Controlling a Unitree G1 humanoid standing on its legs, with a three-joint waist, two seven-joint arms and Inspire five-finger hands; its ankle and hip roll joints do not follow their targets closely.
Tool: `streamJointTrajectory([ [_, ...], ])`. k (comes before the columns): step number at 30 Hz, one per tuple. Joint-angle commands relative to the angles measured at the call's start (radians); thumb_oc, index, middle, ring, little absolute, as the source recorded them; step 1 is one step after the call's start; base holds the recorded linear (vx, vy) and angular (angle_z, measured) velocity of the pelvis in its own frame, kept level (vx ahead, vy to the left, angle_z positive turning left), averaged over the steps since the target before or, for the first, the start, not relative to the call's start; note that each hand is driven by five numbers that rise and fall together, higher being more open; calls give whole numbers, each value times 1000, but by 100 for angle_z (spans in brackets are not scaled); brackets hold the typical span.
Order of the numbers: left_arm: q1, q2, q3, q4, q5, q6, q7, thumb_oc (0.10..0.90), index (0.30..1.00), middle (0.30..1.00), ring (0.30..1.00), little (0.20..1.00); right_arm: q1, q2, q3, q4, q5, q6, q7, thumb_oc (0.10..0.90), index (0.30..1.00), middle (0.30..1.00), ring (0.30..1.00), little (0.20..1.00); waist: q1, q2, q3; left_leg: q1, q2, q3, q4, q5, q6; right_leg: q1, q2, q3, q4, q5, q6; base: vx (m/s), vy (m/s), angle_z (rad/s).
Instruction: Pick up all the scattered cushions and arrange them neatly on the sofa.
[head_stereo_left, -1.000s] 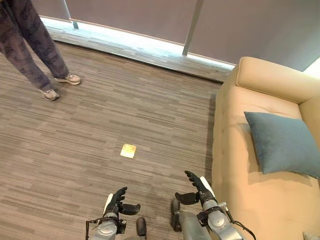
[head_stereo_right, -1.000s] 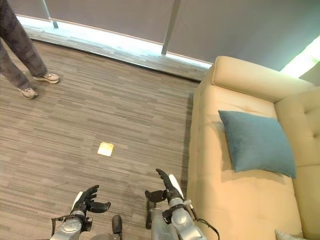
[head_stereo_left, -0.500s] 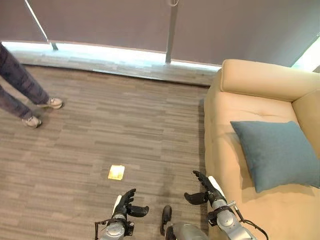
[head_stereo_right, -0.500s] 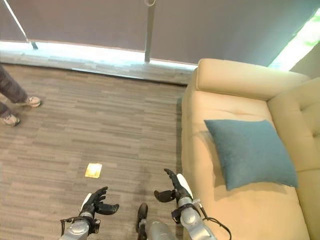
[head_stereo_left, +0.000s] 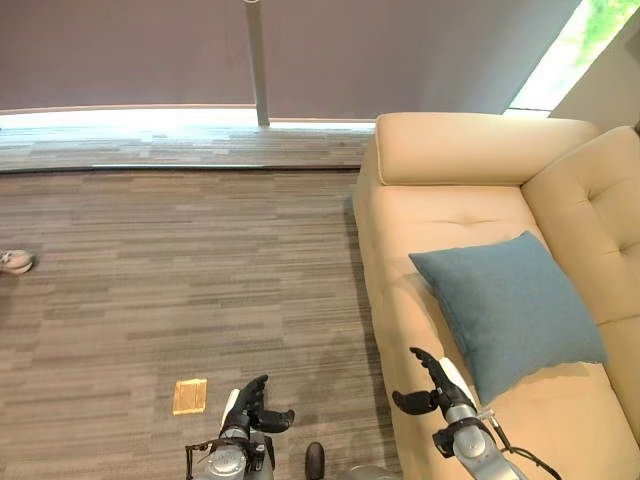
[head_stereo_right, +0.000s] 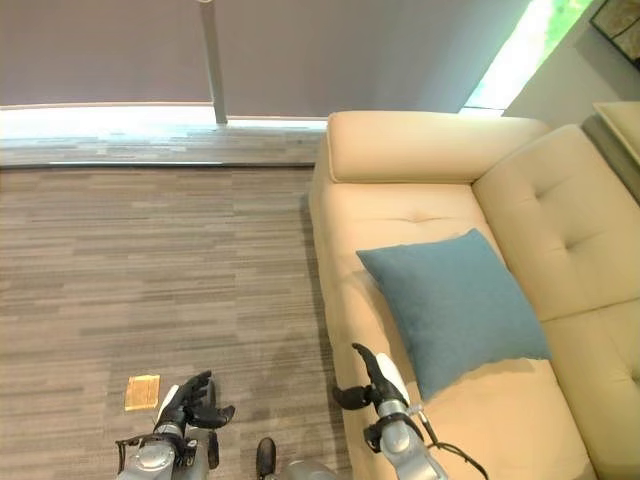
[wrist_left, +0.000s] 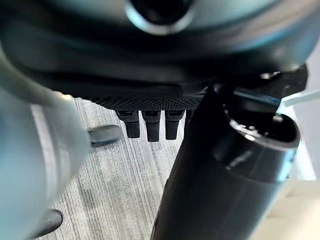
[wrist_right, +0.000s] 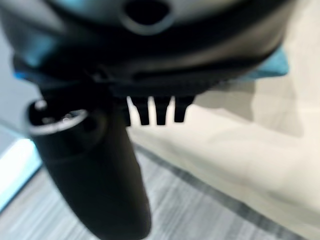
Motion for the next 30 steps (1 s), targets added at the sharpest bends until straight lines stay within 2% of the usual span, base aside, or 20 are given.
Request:
streamJointTrajectory([
  [1, 28, -4, 2, -69, 5, -53, 11, 800, 900, 900, 900, 900, -34, 4, -18, -68, 1, -57, -35, 800, 900, 900, 900, 900, 39, 17, -9, 56, 56, -53, -48, -34, -22, -40, -63, 93, 141, -117, 64, 345, 372, -102],
  [2, 25, -13, -4, -43, 19, -44, 8, 800, 900, 900, 900, 900, -34, 12, -16, -59, -10, -57, -34, 800, 900, 900, 900, 900, 33, 40, -27, 82, 50, -61, -40, 5, -22, -35, -77, 120, 160, -110, 79, 343, 417, -101],
  [4, 19, -14, -9, -22, 35, -43, 12, 800, 900, 900, 900, 900, -36, 12, -17, -59, -13, -55, -37, 800, 900, 900, 900, 900, 27, 42, -38, 101, 41, -50, -42, 3, -14, -42, -92, 138, 174, -100, 89, 320, 418, -85],
  [6, 18, -15, -5, 34, 56, -33, 21, 800, 900, 900, 900, 900, -31, 33, -17, -76, -6, -53, -31, 800, 900, 900, 900, 900, 7, 44, -57, 164, 13, 9, -44, -30, 21, -82, -127, 193, 254, -55, 127, 292, 463, -51],
  [8, 7, -16, 11, 54, 52, -32, 38, 800, 900, 900, 900, 900, -32, 46, -7, -81, -8, -50, -25, 800, 900, 900, 900, 900, 3, 52, -60, 196, 6, 59, -42, -57, 49, -139, -149, 189, 347, 8, 148, 178, 367, -73],
  [10, -3, -12, 31, 45, 18, -40, 48, 800, 900, 900, 900, 900, -45, 54, -6, -97, -9, -50, -25, 800, 900, 900, 900, 900, 10, 71, -54, 230, 11, 117, -40, -81, 69, -214, -199, 111, 448, 100, 158, 129, 358, -116],
  [11, -6, -6, 36, 36, 4, -46, 54, 800, 900, 900, 900, 900, -50, 55, -8, -107, -11, -52, -29, 800, 900, 900, 900, 900, 9, 83, -51, 248, 19, 134, -49, -88, 75, -242, -224, 64, 489, 115, 152, 140, 380, -112],
  [12, -6, -1, 40, 35, -7, -49, 57, 800, 900, 900, 900, 900, -45, 55, -10, -115, -16, -54, -31, 800, 900, 900, 900, 900, 5, 95, -46, 273, 21, 155, -59, -96, 82, -258, -247, 10, 518, 110, 147, 182, 445, -93],
  [13, -10, -4, 43, 42, -12, -49, 52, 800, 900, 900, 900, 900, -36, 50, -19, -126, -28, -55, -31, 800, 900, 900, 900, 900, -8, 103, -47, 307, 10, 179, -79, -108, 88, -284, -245, -36, 520, 94, 148, 140, 339, -65],
  [14, -10, -4, 43, 42, -12, -49, 52, 800, 900, 900, 900, 900, -35, 49, -19, -126, -28, -55, -31, 800, 900, 900, 900, 900, -8, 103, -46, 308, 10, 179, -80, -108, 88, -283, -245, -36, 520, 93, 148, 134, 255, -50],
  [16, -21, -2, 42, 63, -4, -51, 51, 800, 900, 900, 900, 900, -25, 44, -31, -125, -26, -60, -33, 800, 900, 900, 900, 900, -23, 101, -48, 324, -2, 198, -81, -122, 87, -293, -228, -75, 451, 76, 146, 151, 139, -30],
  [17, -29, -5, 40, 69, -15, -52, 47, 800, 900, 900, 900, 900, -13, 44, -44, -120, -14, -62, -36, 800, 900, 900, 900, 900, -38, 99, -45, 337, -12, 216, -78, -136, 83, -314, -207, -126, 371, 57, 147, 152, 111, -31],
  [18, -30, -6, 40, 70, -15, -52, 47, 800, 900, 900, 900, 900, -13, 43, -44, -120, -14, -62, -37, 800, 900, 900, 900, 900, -38, 100, -44, 338, -11, 215, -78, -137, 83, -311, -206, -128, 370, 57, 146, 194, 127, -38],
  [19, -33, -11, 38, 65, -29, -51, 46, 800, 900, 900, 900, 900, -6, 47, -65, -103, -3, -57, -50, 800, 900, 900, 900, 900, -49, 94, -37, 352, -21, 235, -73, -152, 82, -325, -200, -167, 294, 60, 157, 106, 44, -35],
  [22, -29, -19, 22, 67, -26, -50, 39, 800, 900, 900, 900, 900, 16, 41, -91, -105, 2, -51, -67, 800, 900, 900, 900, 900, -65, 91, -28, 392, -27, 261, -84, -172, 84, -331, -180, -181, 222, 83, 167, 177, 57, -16],
  [24, -28, -20, 19, 66, -23, -50, 38, 800, 900, 900, 900, 900, 21, 42, -97, -109, 4, -50, -71, 800, 900, 900, 900, 900, -68, 90, -27, 399, -29, 272, -82, -180, 85, -338, -178, -192, 208, 93, 169, 105, 15, -15],
  [26, -27, -19, 16, 53, -22, -50, 36, 800, 900, 900, 900, 900, 22, 42, -97, -101, 5, -53, -77, 800, 900, 900, 900, 900, -68, 83, -28, 417, -37, 300, -70, -205, 87, -330, -184, -254, 158, 108, 170, 214, 21, -36],
  [27, -24, -19, 15, 44, -22, -49, 34, 800, 900, 900, 900, 900, 21, 43, -96, -92, 5, -52, -80, 800, 900, 900, 900, 900, -63, 90, -34, 442, -31, 310, -72, -238, 84, -317, -177, -288, 142, 93, 179, 202, 20, -66],
  [28, -23, -19, 15, 44, -22, -48, 34, 800, 900, 900, 900, 900, 21, 42, -96, -92, 5, -52, -80, 800, 900, 900, 900, 900, -63, 91, -32, 445, -30, 310, -72, -239, 84, -315, -176, -288, 141, 93, 179, 201, 1, -68],
  [30, -17, -17, 18, 29, -17, -46, 24, 800, 900, 900, 900, 900, 21, 43, -98, -78, 4, -48, -82, 800, 900, 900, 900, 900, -57, 86, -45, 470, -35, 345, -66, -268, 86, -310, -183, -367, 105, 105, 181, 199, -18, -52],
])
